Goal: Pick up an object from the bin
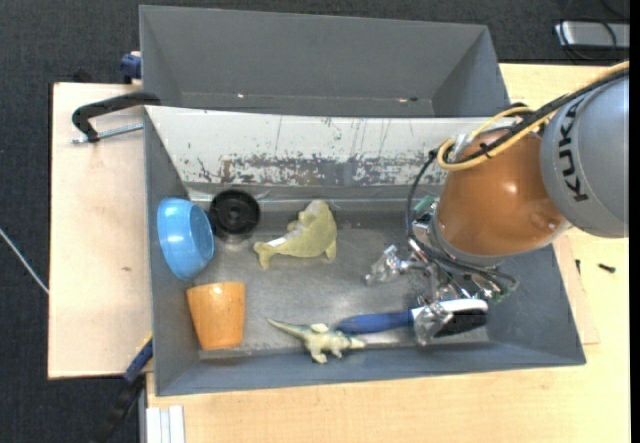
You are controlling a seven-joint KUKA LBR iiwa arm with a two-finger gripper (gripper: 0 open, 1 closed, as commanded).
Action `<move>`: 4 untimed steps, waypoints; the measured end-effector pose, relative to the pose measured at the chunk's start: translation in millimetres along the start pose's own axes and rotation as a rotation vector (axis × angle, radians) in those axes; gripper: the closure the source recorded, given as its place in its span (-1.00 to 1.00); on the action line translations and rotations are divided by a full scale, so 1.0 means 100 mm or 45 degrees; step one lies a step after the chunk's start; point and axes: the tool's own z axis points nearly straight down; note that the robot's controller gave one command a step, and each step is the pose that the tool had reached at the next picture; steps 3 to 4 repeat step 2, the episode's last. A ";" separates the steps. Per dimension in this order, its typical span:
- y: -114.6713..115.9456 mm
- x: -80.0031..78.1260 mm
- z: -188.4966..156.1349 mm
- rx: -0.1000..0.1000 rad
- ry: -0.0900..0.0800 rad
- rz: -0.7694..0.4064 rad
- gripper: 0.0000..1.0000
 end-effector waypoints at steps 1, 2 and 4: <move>0.00 0.00 0.00 0.000 0.000 0.000 1.00; -0.14 -0.07 -1.31 0.008 -0.008 -0.022 1.00; -0.14 -0.07 -1.31 0.008 -0.008 -0.022 1.00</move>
Offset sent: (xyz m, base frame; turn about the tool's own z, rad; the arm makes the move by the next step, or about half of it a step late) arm 0.0000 0.0000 0.0000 0.0000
